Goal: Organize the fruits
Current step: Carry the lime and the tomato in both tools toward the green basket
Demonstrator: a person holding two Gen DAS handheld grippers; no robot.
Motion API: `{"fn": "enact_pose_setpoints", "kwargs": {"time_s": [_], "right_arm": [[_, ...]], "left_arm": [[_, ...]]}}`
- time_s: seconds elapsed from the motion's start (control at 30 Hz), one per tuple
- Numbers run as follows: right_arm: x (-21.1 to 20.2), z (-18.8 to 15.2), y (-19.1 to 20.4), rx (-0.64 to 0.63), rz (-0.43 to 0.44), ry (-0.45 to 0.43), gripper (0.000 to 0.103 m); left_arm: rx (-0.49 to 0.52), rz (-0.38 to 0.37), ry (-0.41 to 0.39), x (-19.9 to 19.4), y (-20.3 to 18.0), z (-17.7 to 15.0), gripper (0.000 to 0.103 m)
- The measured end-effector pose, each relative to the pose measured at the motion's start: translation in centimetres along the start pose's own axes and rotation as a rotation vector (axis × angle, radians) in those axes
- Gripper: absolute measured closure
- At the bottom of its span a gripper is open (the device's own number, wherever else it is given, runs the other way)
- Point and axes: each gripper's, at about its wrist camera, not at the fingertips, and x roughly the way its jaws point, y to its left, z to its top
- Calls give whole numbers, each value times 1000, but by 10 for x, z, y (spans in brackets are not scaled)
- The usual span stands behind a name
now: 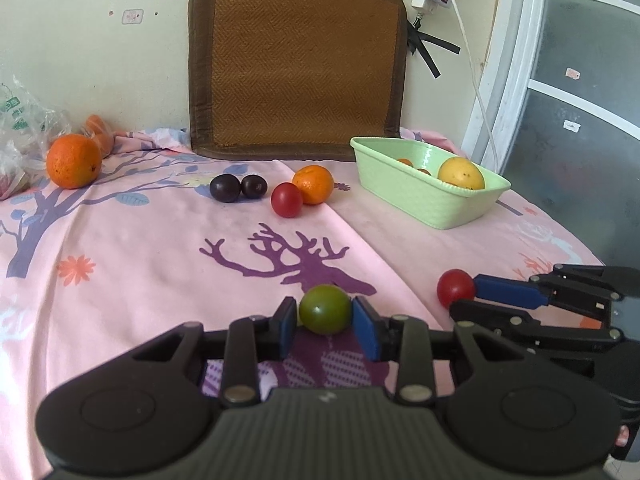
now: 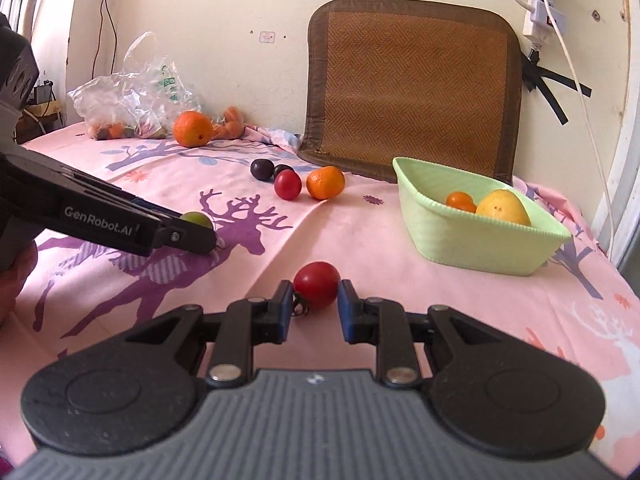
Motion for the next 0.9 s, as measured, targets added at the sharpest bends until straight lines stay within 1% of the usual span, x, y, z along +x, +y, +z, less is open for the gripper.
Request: {"fn": "enact_pose_setpoints", "kwargs": {"time_s": [0.1,0.6,0.77,0.9], "right_arm": [[3,0,-1,11,9,8,75],[5,0,0,-1,1,14,75],[7,1,0,-2,2,18,75],[7,1,0,-1,3,18,75]], "left_arm": [[3,1,-2,0,-1,0,70],[-19,-12,-6,-1,3,0,68],[-17,-12,-6,-1,3,0,65],[-20,-15,-6,-1,3,0,64]]}}
